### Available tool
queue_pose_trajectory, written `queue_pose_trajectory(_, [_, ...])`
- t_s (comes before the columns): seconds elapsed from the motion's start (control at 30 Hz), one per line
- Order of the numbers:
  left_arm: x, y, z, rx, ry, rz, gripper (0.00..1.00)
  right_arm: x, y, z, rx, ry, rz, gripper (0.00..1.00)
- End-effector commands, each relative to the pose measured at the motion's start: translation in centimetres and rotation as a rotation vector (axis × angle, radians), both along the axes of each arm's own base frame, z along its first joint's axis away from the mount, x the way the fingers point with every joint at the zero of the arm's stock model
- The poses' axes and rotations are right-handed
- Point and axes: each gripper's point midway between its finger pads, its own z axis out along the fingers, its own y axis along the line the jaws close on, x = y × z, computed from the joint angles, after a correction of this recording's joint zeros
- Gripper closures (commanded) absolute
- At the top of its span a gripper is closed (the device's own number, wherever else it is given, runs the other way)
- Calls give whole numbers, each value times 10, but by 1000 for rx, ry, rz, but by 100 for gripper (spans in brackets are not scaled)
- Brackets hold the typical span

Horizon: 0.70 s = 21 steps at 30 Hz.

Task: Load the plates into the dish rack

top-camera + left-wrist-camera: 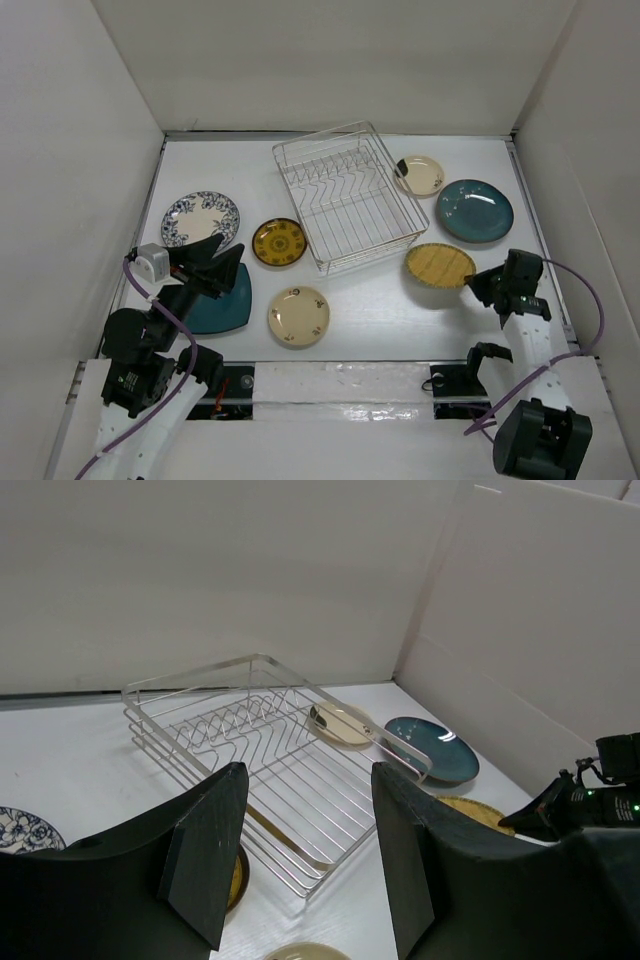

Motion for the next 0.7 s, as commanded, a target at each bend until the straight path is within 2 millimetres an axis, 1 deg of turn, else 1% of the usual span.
queue_pose_trajectory(0.0, [-8,-2,16,-21,-61,-25,51,-17,5,0,-27,84,34,100])
queue_pose_trajectory(0.03, [-7,-2,16,-20,-60,-25,51,-12,2,14,-47,54,35,100])
queue_pose_trajectory(0.1, [-7,-2,16,-22,-59,-24,51,-12,-1,27,-99,53,61,100])
queue_pose_trajectory(0.13, [-6,-2,15,-19,-57,-25,51,-4,-3,48,-121,12,70,100])
queue_pose_trajectory(0.17, [-6,-2,15,-20,-57,-24,51,-6,-13,55,-192,22,58,100])
queue_pose_trajectory(0.23, [-6,-2,16,-20,-58,-25,51,1,-17,80,-248,-23,75,100])
queue_pose_trajectory(0.27, [-6,-2,15,-20,-57,-24,51,8,-21,105,-283,-76,73,100])
queue_pose_trajectory(0.33, [-6,-2,15,-19,-54,-22,51,14,-26,132,-347,-121,95,100])
queue_pose_trajectory(0.37, [-5,-2,14,-18,-51,-21,51,19,-26,165,-379,-187,98,100])
queue_pose_trajectory(0.47, [-3,-1,13,-14,-43,-12,51,24,-22,211,-462,-268,135,100])
queue_pose_trajectory(0.5, [-2,-1,12,-13,-38,-11,51,27,-21,243,-502,-328,145,100])
queue_pose_trajectory(0.53, [-1,-1,12,-13,-37,-5,51,28,-19,257,-516,-352,157,100])
queue_pose_trajectory(0.57, [-1,-1,12,-12,-35,-5,51,32,-10,272,-525,-390,190,100])
queue_pose_trajectory(0.6, [0,-1,10,-10,-29,-3,51,35,-4,299,-549,-455,215,100])
queue_pose_trajectory(0.63, [1,-1,9,-8,-25,-3,51,47,4,304,-550,-465,254,100])
queue_pose_trajectory(0.67, [2,-1,10,-7,-24,-1,51,58,23,317,-551,-521,319,100])
